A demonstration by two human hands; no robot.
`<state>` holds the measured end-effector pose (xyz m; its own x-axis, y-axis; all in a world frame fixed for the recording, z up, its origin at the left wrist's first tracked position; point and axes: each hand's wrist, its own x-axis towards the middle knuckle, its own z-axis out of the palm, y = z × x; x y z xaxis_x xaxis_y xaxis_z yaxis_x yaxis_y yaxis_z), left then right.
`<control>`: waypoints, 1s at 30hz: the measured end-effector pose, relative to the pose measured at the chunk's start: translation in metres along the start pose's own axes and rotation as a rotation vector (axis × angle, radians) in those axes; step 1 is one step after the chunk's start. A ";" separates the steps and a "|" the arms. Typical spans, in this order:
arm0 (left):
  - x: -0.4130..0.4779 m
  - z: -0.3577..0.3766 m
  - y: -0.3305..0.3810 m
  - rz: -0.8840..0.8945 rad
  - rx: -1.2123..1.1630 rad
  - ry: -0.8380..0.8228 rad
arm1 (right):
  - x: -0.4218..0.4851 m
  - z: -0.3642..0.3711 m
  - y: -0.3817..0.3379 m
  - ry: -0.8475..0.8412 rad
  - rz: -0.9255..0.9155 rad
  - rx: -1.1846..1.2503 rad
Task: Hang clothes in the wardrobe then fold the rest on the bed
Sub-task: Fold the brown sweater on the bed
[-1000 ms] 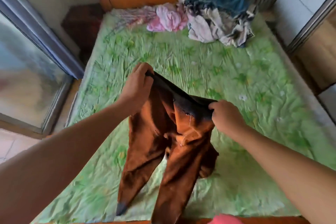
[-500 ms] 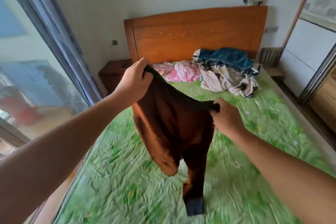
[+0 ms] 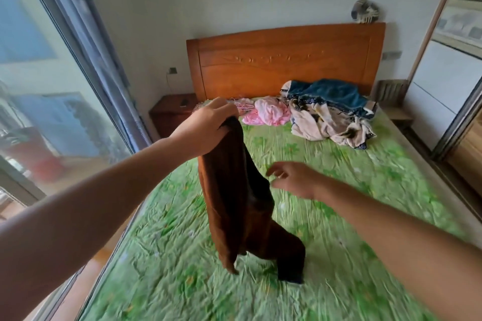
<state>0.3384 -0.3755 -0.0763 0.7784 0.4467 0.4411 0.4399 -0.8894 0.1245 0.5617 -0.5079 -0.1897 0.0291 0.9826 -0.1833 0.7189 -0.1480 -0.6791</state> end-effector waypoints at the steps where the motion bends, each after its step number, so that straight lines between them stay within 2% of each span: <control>1: 0.001 -0.002 0.002 -0.013 0.000 0.014 | -0.002 0.023 -0.003 -0.012 -0.021 0.025; 3: 0.000 -0.007 0.004 -0.049 0.008 0.025 | -0.006 0.064 -0.007 0.075 -0.120 -0.026; 6: -0.007 -0.015 0.004 -0.102 0.029 0.036 | -0.015 0.111 -0.012 0.294 -0.341 -0.141; 8: -0.013 -0.021 0.003 -0.122 0.016 0.043 | -0.015 0.130 -0.012 0.341 -0.391 -0.166; 10: -0.021 -0.024 0.000 -0.107 0.027 0.032 | -0.009 0.136 -0.013 0.261 -0.322 -0.202; 13: -0.034 -0.027 -0.010 -0.105 0.042 0.024 | 0.002 0.131 -0.008 0.092 -0.105 -0.145; 15: -0.041 -0.029 -0.017 -0.141 0.033 0.039 | 0.005 0.129 0.002 0.049 -0.028 -0.190; 17: -0.048 -0.029 -0.023 -0.152 0.049 0.040 | 0.009 0.122 0.010 0.084 0.024 -0.178; 19: -0.056 -0.029 -0.031 -0.142 0.111 0.017 | 0.014 0.105 0.015 0.243 0.078 -0.071; 23: -0.079 -0.032 -0.055 -0.129 0.213 -0.058 | 0.022 0.047 0.015 0.700 0.137 0.149; 26: -0.095 -0.029 -0.064 -0.200 0.189 -0.123 | 0.021 0.018 0.007 0.843 0.043 0.185; 30: -0.106 -0.020 -0.066 -0.358 0.147 -0.308 | 0.019 -0.008 -0.004 0.943 -0.047 0.151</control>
<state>0.2185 -0.3661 -0.1135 0.6529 0.7498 0.1073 0.7456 -0.6612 0.0834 0.5646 -0.4875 -0.1849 0.5976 0.6635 0.4502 0.6386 -0.0543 -0.7676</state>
